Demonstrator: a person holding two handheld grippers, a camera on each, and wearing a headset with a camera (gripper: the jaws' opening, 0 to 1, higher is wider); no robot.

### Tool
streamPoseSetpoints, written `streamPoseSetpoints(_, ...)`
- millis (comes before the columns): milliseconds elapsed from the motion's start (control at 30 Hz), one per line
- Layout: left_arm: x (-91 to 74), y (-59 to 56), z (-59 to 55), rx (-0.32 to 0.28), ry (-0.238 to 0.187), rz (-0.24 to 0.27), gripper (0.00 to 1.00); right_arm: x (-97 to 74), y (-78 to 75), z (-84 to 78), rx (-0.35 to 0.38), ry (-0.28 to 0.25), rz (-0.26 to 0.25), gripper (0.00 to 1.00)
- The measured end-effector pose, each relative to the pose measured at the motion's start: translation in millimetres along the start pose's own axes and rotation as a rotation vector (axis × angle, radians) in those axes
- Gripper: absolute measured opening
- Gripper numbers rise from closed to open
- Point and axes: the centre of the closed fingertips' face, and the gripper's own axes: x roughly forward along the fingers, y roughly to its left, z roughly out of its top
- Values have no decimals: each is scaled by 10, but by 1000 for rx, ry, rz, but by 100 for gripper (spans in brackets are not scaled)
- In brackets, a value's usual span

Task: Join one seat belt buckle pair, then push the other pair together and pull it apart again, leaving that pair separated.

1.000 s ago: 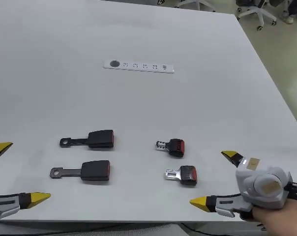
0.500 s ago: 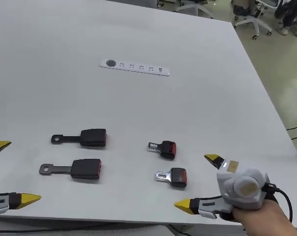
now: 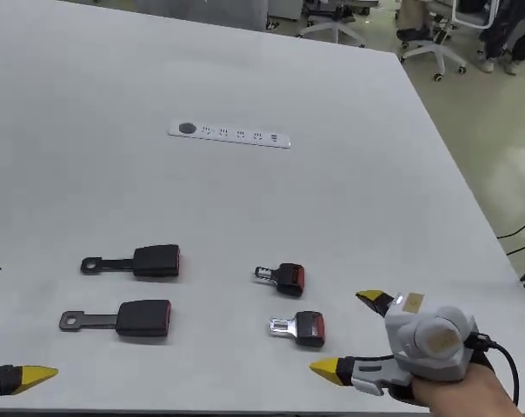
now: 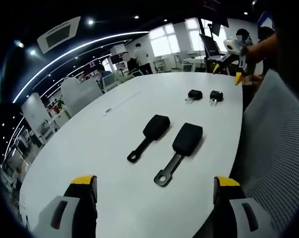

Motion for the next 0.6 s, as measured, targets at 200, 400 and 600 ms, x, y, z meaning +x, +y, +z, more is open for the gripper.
streamPoseSetpoints(200,28,-97,-31,0,22,-50,98,-18,-9,-30,-31,12,1,82)
streamPoseSetpoints(400,5,-45,-20,-66,6,-46,98,-32,26,-48,-60,21,13,80)
streamPoseSetpoints(600,14,-187,-65,15,55,-106,91,-49,-4,-69,-63,40,22,79)
